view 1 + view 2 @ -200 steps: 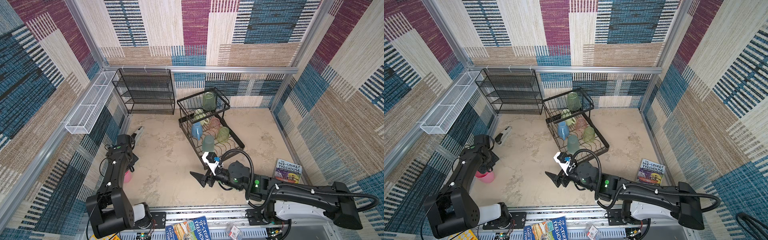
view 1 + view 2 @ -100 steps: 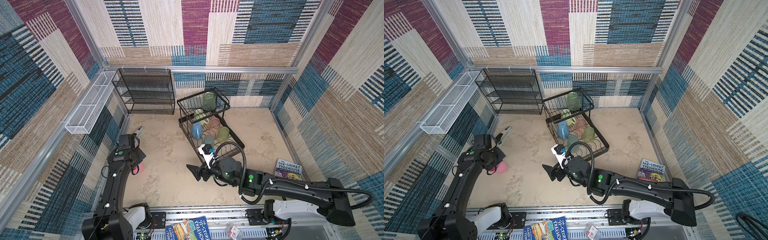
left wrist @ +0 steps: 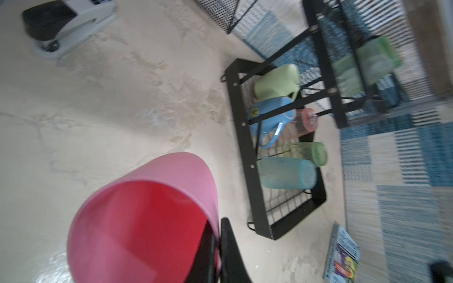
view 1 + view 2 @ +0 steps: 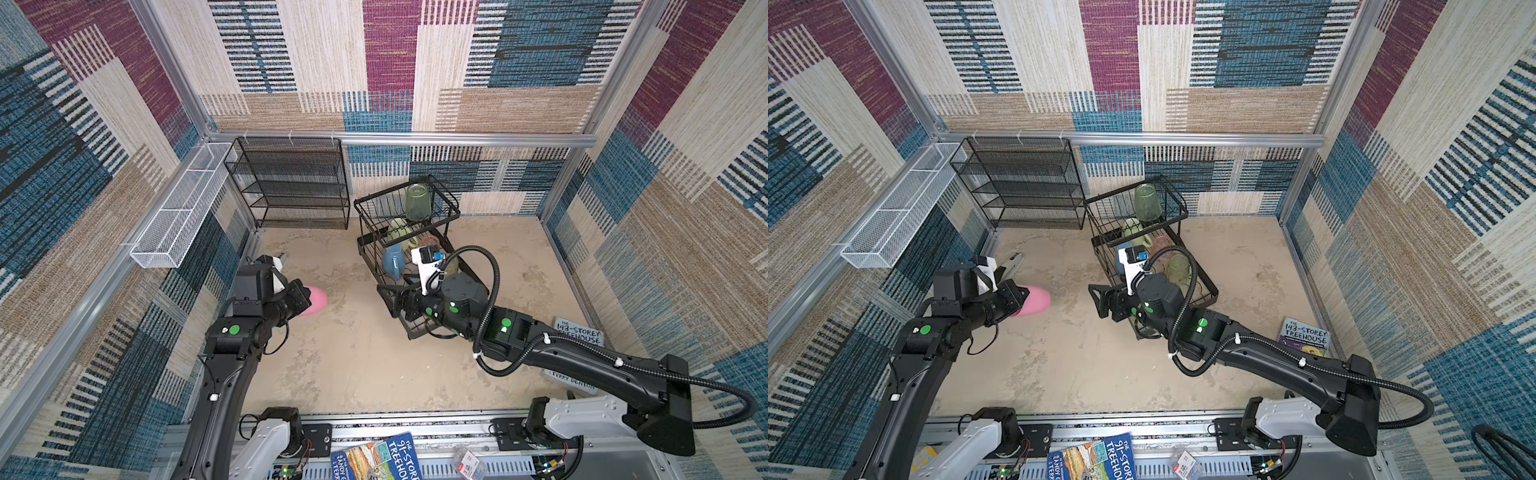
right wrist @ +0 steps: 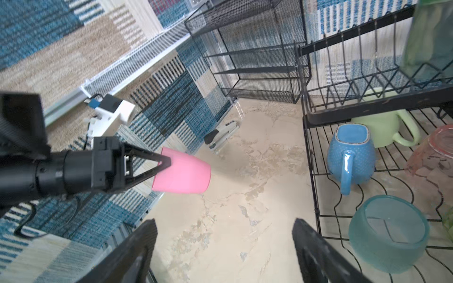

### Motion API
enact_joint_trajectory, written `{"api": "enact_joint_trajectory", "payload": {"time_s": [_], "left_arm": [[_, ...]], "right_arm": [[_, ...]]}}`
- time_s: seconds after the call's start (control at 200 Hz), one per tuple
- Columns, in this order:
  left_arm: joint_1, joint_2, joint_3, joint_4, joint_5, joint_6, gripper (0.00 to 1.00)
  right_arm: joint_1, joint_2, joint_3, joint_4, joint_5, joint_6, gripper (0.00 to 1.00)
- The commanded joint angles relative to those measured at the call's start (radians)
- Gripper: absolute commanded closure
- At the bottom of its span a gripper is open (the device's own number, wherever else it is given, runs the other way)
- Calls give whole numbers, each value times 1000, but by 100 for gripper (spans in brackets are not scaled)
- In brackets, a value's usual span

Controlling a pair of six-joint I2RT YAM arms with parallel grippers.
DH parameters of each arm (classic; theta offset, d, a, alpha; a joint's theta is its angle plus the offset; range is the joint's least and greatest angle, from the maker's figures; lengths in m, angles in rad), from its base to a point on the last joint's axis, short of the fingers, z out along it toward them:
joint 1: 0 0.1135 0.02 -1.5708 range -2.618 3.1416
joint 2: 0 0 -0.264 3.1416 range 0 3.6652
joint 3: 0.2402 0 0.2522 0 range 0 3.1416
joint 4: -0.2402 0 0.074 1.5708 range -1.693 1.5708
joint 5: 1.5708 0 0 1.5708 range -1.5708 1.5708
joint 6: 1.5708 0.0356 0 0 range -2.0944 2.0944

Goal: Load cups into a dish rack
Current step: Pick up the cup from the bottom-left of the table.

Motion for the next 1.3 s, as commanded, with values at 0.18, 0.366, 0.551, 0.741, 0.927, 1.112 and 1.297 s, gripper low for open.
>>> {"api": "enact_joint_trajectory", "payload": {"time_s": [0.18,0.366,0.551,0.741,0.927,1.112,1.297], "left_arm": [[-41,-52,81,234,223,-168,100],[-61,-31,104,478,291,-328,100],[-86,15,75,760,289,-494,100],[-148,82,45,984,231,-615,100],[-217,142,6,1160,161,-706,100],[-286,207,-3,1244,124,-761,100],[-350,254,-18,1303,87,-784,100]], "right_arm": [[-119,-1,98,-17,-133,180,10],[-218,-14,137,40,-211,284,9],[-300,-20,144,140,-257,423,8],[-358,35,181,226,-337,521,8],[-386,88,174,350,-385,607,7],[-388,146,192,412,-403,621,6],[-390,187,201,466,-392,608,5]]}}
